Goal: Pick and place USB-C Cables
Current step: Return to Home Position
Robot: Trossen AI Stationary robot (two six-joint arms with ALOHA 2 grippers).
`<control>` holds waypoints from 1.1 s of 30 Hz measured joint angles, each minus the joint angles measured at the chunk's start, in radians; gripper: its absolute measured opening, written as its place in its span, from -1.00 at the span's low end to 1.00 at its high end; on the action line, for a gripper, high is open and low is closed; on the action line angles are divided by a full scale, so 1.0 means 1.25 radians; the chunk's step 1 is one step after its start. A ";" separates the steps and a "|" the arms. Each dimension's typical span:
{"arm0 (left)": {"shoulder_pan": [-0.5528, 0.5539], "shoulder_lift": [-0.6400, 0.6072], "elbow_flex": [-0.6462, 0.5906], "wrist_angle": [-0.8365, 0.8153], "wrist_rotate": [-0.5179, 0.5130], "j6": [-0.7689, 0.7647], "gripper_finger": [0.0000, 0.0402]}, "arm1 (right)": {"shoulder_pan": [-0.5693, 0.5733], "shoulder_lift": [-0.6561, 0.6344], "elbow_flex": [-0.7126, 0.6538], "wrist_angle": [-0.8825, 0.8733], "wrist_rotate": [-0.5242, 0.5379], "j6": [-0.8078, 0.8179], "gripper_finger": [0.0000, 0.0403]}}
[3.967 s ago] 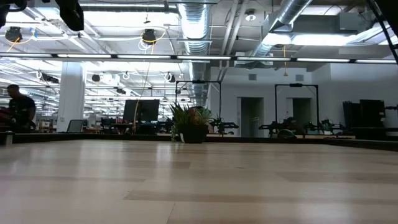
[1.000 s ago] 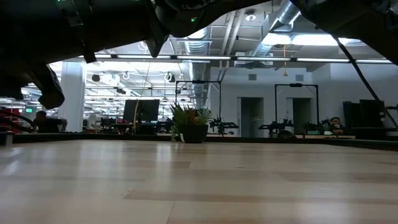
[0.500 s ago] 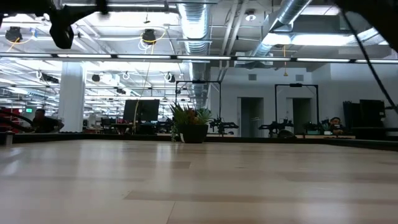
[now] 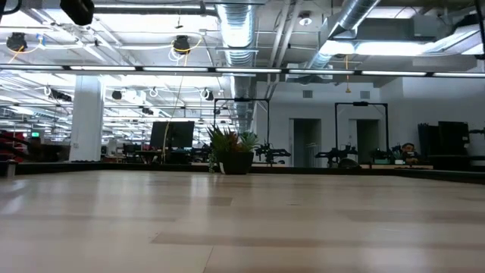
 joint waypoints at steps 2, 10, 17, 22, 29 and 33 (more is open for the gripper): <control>0.000 0.000 0.001 -0.001 0.002 0.018 -0.07 | -0.016 -0.046 0.000 -0.059 0.009 0.003 0.38; 0.000 -0.115 0.069 -0.226 -0.017 0.072 -0.15 | 0.015 -0.239 -0.190 -0.083 0.222 0.035 0.38; 0.000 -0.172 0.182 -0.425 0.037 0.026 -0.31 | -0.029 -0.578 -0.854 0.510 0.148 0.033 0.38; 0.000 -0.162 0.177 -0.533 -0.022 0.033 -0.42 | -0.069 -0.769 -1.250 0.923 0.159 0.113 0.38; 0.000 -0.179 0.123 -0.553 0.006 0.002 -0.55 | -0.075 -0.931 -1.568 1.182 0.135 0.226 0.38; 0.000 -0.179 0.041 -0.522 0.009 -0.001 -0.61 | -0.052 -0.945 -1.663 1.288 0.148 0.227 0.38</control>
